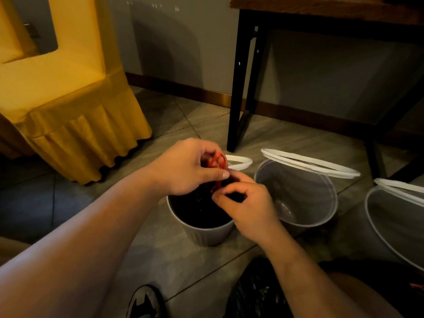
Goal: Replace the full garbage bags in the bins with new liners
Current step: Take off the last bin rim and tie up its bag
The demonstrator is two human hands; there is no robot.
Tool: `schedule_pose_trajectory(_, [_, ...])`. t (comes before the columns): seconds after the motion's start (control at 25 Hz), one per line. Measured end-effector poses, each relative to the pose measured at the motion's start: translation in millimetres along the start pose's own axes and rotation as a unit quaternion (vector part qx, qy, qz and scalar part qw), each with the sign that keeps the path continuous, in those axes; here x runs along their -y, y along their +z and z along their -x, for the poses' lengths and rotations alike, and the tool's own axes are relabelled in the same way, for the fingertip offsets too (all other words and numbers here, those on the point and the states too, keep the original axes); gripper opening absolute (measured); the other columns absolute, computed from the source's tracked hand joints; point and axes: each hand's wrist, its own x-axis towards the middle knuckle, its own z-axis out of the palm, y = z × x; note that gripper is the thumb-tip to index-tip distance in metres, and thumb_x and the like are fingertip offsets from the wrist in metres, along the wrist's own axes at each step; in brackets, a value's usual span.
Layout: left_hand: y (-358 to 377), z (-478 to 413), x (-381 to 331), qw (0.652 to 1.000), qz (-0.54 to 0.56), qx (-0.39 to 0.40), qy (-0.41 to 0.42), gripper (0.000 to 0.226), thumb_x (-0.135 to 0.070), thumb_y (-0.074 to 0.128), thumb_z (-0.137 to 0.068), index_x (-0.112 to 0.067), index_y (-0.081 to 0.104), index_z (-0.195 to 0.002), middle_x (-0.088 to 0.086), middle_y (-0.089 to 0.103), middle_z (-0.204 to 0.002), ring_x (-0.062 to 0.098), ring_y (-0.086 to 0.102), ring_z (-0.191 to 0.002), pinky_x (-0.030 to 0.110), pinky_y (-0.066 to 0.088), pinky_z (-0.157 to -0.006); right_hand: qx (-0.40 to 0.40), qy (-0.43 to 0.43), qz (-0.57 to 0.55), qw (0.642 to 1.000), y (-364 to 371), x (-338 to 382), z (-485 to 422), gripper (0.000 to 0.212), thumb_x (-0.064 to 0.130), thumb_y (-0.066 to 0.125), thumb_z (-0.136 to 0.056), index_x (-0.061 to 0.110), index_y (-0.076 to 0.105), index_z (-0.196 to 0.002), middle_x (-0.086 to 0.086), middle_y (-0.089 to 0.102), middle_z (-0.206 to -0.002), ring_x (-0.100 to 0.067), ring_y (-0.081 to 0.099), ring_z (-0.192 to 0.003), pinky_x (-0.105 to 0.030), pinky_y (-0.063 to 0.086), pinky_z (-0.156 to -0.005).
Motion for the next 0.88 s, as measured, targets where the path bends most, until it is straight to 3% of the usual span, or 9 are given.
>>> schedule_pose_trajectory(0.12, [-1.9,5.0,-2.5,0.999,-0.039,0.01,0.013,0.018,-0.033,0.084,-0.086,-0.038,0.072,-0.099,-0.017,0.076,-0.093,0.0,0.071,-0.089,0.039,0.059,-0.089,-0.083,0.003,0.069,0.994,6.3,-1.7,-7.1,0.011,0.013,0.084,-0.082,0.022,0.08,-0.079,0.011,0.078,-0.085,-0.007,0.073,-0.084,-0.039,0.06,-0.082])
schedule_pose_trajectory(0.28, [-1.1,10.3,-2.9,0.999,-0.029,0.042,0.017,0.026,-0.023,0.082,-0.088,-0.039,0.066,-0.101,-0.02,0.078,-0.094,-0.005,0.071,-0.093,0.03,0.052,-0.087,-0.118,0.019,0.047,0.992,12.9,-3.0,-9.0,0.031,0.012,0.084,-0.079,0.036,0.065,-0.078,0.015,0.074,-0.076,-0.002,0.069,-0.068,-0.022,0.054,-0.064])
schedule_pose_trajectory(0.36, [0.8,11.0,-3.0,0.998,-0.03,0.053,0.019,0.028,-0.02,0.08,-0.089,-0.037,0.062,-0.101,-0.021,0.078,-0.094,-0.007,0.071,-0.093,0.023,0.047,-0.083,-0.098,0.013,0.016,0.995,11.4,-0.8,-10.7,0.035,0.008,0.08,-0.08,0.036,0.06,-0.091,0.014,0.073,-0.084,-0.002,0.071,-0.073,-0.018,0.053,-0.063])
schedule_pose_trajectory(0.44, [1.7,11.1,-4.0,0.998,-0.027,0.056,0.021,0.026,-0.019,0.08,-0.09,-0.034,0.061,-0.101,-0.02,0.078,-0.096,-0.007,0.07,-0.094,0.021,0.046,-0.083,-0.054,-0.028,0.074,0.995,6.4,0.1,-14.7,0.036,0.009,0.071,-0.082,0.038,0.065,-0.102,0.012,0.072,-0.087,-0.003,0.07,-0.08,-0.02,0.054,-0.068])
schedule_pose_trajectory(0.56, [-1.3,10.4,-3.6,0.998,-0.046,0.045,0.023,0.018,-0.023,0.082,-0.087,-0.031,0.067,-0.093,-0.023,0.076,-0.092,-0.008,0.069,-0.089,0.014,0.047,-0.076,-0.011,-0.097,0.187,0.977,1.1,0.2,-22.7,0.015,0.012,0.068,-0.082,0.023,0.072,-0.092,0.013,0.062,-0.084,-0.003,0.059,-0.077,-0.022,0.047,-0.068])
schedule_pose_trajectory(0.72, [-3.5,9.6,-1.5,0.996,-0.08,0.029,0.018,0.015,-0.03,0.086,-0.082,-0.034,0.072,-0.081,-0.025,0.07,-0.088,-0.006,0.065,-0.085,0.013,0.047,-0.067,-0.041,-0.05,0.181,0.981,-6.1,-0.4,-25.3,0.023,0.018,0.076,-0.08,0.034,0.066,-0.093,0.019,0.068,-0.072,0.001,0.064,-0.068,-0.006,0.043,-0.062])
schedule_pose_trajectory(0.8, [-2.3,9.7,-0.1,0.996,-0.083,0.038,0.012,0.015,-0.031,0.087,-0.081,-0.035,0.073,-0.08,-0.025,0.07,-0.088,-0.006,0.065,-0.085,0.019,0.047,-0.068,-0.047,-0.014,0.155,0.987,-6.5,-2.5,-26.1,0.032,0.01,0.078,-0.079,0.034,0.057,-0.084,0.012,0.069,-0.074,-0.004,0.065,-0.063,-0.015,0.048,-0.056])
schedule_pose_trajectory(0.88, [-1.4,8.7,2.7,0.994,-0.103,0.029,0.007,0.015,-0.031,0.089,-0.079,-0.035,0.074,-0.079,-0.022,0.072,-0.086,-0.005,0.065,-0.086,0.023,0.051,-0.072,-0.059,-0.001,0.118,0.991,-7.9,-3.6,-27.6,0.035,0.002,0.078,-0.076,0.028,0.055,-0.079,0.0,0.066,-0.069,-0.015,0.062,-0.061,-0.036,0.054,-0.059])
